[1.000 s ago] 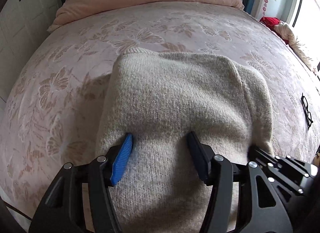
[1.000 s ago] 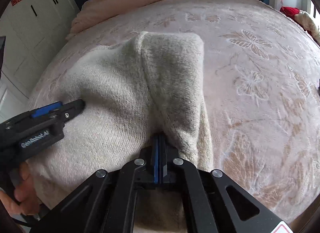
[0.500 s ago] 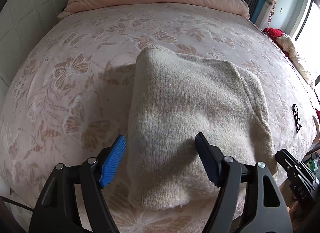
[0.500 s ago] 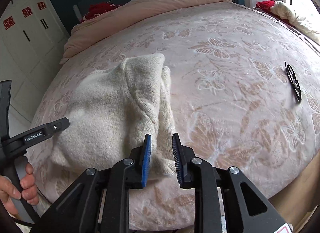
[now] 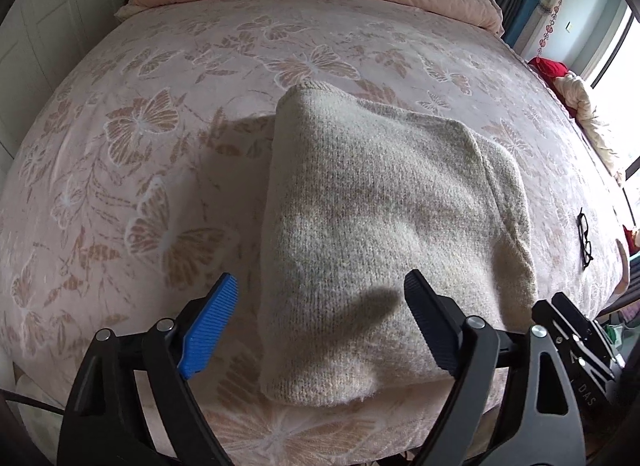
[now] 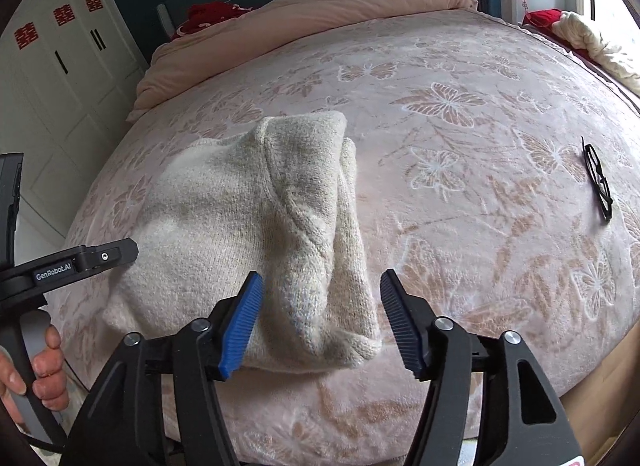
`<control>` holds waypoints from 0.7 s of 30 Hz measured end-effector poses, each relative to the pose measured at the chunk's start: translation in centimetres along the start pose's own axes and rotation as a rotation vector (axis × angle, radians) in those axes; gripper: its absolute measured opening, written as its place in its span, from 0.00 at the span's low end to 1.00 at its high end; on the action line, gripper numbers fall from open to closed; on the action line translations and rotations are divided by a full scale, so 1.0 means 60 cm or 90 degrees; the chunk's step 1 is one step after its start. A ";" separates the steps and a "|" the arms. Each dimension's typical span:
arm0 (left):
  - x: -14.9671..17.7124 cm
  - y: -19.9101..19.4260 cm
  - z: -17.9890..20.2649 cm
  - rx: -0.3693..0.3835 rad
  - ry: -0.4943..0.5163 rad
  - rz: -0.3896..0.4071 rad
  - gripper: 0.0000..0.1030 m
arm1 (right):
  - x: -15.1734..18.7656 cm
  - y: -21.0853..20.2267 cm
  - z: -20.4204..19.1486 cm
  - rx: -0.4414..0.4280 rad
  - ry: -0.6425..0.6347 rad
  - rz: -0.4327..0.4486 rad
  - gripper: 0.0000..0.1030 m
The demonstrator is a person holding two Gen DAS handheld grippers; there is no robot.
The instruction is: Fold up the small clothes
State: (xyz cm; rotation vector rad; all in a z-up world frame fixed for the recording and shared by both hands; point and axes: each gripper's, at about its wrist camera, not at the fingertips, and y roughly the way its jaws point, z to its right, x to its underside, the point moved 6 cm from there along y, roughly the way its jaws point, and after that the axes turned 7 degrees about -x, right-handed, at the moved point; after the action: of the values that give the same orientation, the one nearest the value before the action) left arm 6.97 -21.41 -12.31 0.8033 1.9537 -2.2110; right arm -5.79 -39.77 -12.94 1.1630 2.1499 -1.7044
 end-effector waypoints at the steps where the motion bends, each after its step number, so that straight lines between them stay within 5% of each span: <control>1: -0.005 0.005 -0.003 0.019 -0.014 -0.006 0.83 | -0.003 0.009 0.004 -0.007 0.005 -0.005 0.66; 9: -0.028 0.095 -0.025 0.077 -0.085 -0.056 0.91 | -0.020 0.105 0.040 -0.071 0.099 -0.060 0.68; 16: -0.013 0.147 -0.036 0.201 -0.187 -0.100 0.96 | -0.018 0.145 0.050 -0.134 0.164 -0.066 0.81; 21: -0.013 0.124 -0.033 0.194 -0.174 -0.083 0.95 | -0.027 0.141 0.044 -0.131 0.159 -0.062 0.79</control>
State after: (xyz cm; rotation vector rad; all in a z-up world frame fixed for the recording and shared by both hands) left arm 11.25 -21.13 -18.76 0.3779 1.6107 -2.5743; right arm -0.05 -42.44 -19.31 1.2902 2.4968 -1.3930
